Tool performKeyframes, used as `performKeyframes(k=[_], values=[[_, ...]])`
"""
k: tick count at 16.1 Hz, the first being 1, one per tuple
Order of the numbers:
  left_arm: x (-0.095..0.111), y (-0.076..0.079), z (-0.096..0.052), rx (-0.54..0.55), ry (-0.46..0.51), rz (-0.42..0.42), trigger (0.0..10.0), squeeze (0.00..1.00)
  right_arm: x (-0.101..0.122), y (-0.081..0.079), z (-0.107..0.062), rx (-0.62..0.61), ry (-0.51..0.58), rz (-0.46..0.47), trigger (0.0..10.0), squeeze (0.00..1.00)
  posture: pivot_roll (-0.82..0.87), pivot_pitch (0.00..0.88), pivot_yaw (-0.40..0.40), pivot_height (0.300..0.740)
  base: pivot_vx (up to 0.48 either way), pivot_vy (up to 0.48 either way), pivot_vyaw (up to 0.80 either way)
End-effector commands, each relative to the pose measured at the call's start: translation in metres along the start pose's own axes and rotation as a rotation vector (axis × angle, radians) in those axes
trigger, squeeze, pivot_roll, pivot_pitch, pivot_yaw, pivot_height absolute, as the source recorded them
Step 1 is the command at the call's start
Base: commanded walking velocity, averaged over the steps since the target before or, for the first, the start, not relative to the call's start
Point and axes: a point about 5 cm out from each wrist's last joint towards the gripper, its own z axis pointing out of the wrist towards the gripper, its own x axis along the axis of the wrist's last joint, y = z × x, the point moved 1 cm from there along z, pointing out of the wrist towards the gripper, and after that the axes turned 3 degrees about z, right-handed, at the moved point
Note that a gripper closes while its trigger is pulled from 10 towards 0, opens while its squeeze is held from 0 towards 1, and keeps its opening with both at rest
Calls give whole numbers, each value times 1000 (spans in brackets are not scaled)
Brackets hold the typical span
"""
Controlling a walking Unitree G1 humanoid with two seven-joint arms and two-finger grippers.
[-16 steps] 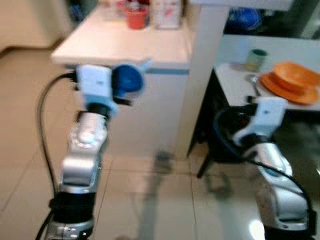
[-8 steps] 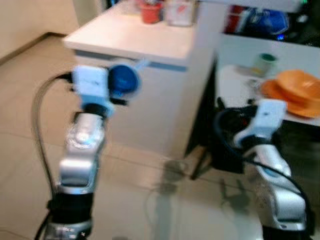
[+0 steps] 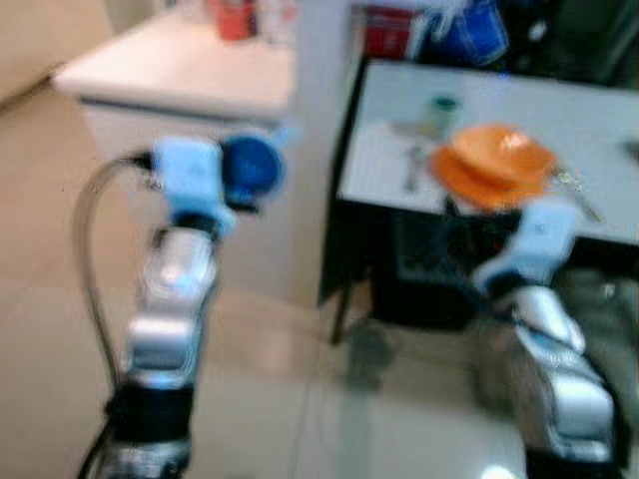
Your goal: Setting the table
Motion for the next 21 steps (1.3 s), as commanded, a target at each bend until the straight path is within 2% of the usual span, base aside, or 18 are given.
performKeyframes(k=[1, 3, 5, 9, 13, 16, 19, 20, 21], values=[[2, -7, 1, 29, 12, 2, 10000, 0, 1, -2, 3, 8, -9, 11, 10000, 0, -55, 0, -15, 740, 0, -480, -531], [-3, -8, -1, 36, 0, 6, 10000, 0, 3, 1, 3, -7, -5, 9, 10000, 0, -61, 0, -20, 740, 0, -480, -566], [-2, -4, -2, 31, 6, -6, 10000, 0, -2, 2, 2, -18, -41, -41, 10000, 0, -71, 0, -16, 740, 0, -476, 0], [-7, 5, -4, 16, -7, -19, 10000, 0, -8, 0, 0, -28, -72, -30, 10000, 0, -64, 0, -12, 740, 0, -478, 0], [-4, -3, 2, 40, 8, -13, 10000, 0, -6, -3, 3, -23, -51, 4, 10000, 0, -70, 0, -29, 740, 0, -480, 0], [-9, -6, -1, 53, -1, -9, 10000, 0, -4, -10, 1, 15, -50, -26, 10000, 0, -92, 0, -11, 740, 0, -480, 0], [-6, 2, 3, 21, 6, -1, 10000, 0, -7, 2, -1, -55, -49, -13, 10000, 0, -54, 0, -10, 740, 0, -480, 0], [-7, 3, -1, -2, 5, 42, 10000, 0, -9, 5, 2, -100, -41, 23, 10000, 0, -30, 0, -18, 740, 0, -480, 0], [-8, 4, -1, -6, 4, 50, 10000, 0, -9, 6, 3, -108, -41, 33, 10000, 0, -19, 0, -21, 740, 0, -480, 0]])
